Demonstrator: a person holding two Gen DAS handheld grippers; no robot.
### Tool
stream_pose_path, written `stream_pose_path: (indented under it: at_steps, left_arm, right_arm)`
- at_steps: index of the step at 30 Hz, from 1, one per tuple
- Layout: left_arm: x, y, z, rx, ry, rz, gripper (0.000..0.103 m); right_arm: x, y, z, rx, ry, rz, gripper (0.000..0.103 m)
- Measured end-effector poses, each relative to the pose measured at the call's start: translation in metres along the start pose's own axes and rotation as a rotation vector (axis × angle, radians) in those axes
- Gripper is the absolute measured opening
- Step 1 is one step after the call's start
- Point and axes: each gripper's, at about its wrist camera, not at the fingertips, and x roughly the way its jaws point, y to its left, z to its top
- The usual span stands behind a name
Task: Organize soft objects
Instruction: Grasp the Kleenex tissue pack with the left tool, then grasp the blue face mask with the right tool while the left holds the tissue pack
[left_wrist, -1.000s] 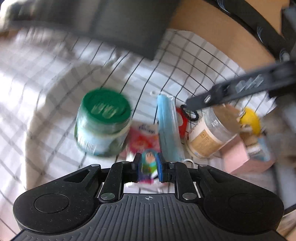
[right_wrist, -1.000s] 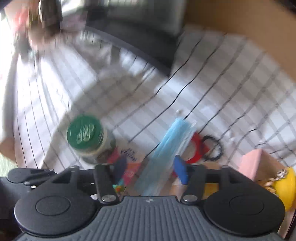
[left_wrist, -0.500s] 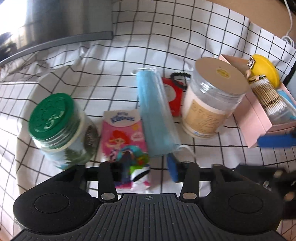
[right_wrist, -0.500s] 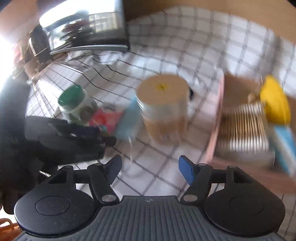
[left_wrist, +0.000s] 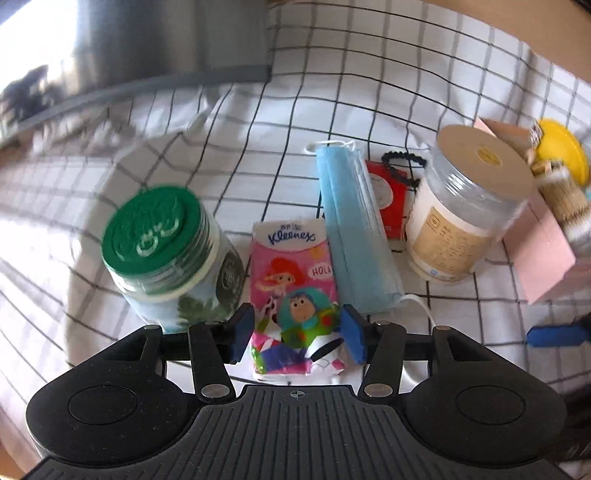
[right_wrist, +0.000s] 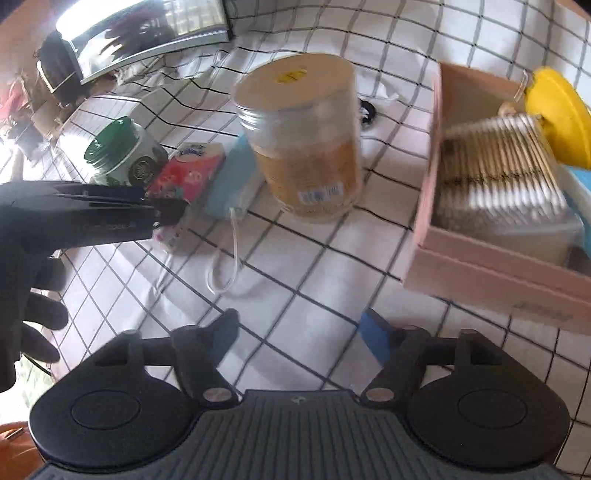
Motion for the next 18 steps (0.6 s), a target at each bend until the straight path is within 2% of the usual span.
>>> stream_pose_path:
  at_steps: [4, 7, 9, 11, 18]
  left_arm:
    - [0.005, -0.003, 0.003, -0.018, -0.006, -0.06, 0.058]
    - [0.015, -0.007, 0.005, -0.014, 0.003, -0.04, 0.062]
    - [0.021, -0.007, 0.006, -0.018, 0.008, -0.026, 0.061]
    - [0.027, -0.004, 0.007, -0.048, 0.025, -0.051, 0.064]
    - [0.032, -0.002, 0.012, -0.093, 0.0, -0.074, 0.064]
  right_arm:
    - [0.006, 0.014, -0.001, -0.067, 0.023, -0.032, 0.094]
    - [0.01, 0.021, -0.006, -0.116, 0.029, -0.044, 0.103]
    - [0.009, 0.023, -0.01, -0.123, 0.012, -0.061, 0.103]
    - [0.008, 0.022, -0.015, -0.12, -0.005, -0.066, 0.103]
    - [0.014, 0.029, -0.021, -0.158, -0.001, -0.105, 0.103]
